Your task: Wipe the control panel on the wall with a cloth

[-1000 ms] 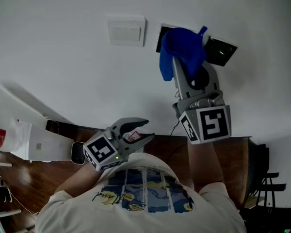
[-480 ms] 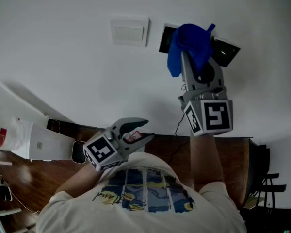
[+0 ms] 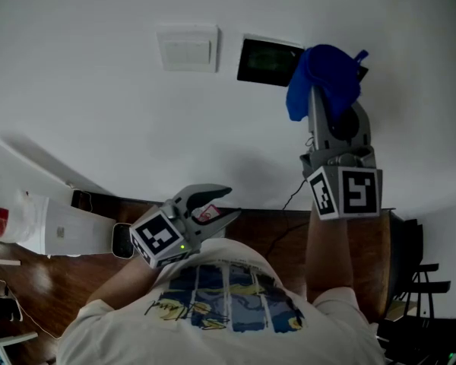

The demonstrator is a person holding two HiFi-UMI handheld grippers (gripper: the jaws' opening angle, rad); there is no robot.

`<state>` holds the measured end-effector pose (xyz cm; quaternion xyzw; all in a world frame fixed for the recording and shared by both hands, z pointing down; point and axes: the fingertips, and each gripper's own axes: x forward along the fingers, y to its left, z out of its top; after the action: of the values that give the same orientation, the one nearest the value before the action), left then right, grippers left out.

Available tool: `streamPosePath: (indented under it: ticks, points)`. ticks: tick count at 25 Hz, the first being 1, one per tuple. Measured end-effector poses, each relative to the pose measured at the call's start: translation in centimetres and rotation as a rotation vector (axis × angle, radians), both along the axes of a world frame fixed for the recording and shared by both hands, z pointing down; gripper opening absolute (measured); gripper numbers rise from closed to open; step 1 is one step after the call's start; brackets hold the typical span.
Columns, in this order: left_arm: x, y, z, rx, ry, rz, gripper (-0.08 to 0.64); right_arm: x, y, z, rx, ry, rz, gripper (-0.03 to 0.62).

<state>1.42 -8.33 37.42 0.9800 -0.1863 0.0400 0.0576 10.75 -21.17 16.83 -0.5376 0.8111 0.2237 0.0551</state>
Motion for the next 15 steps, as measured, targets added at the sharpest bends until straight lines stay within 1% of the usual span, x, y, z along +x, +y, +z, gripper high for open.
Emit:
streamPosePath:
  ticks: [5, 12, 15]
  points:
    - [0.4, 0.0, 0.0, 0.000, -0.002, 0.008, 0.144, 2.6, -0.2, -0.4, -0.003, -0.006, 0.045, 0.086]
    - [0.9, 0.1, 0.0, 0.002, -0.004, 0.018, 0.144, 7.7, -0.4, -0.5, -0.011, -0.027, 0.142, 0.086]
    - [1.2, 0.1, 0.0, 0.001, -0.008, 0.026, 0.144, 9.5, -0.6, -0.4, -0.016, -0.030, 0.170, 0.086]
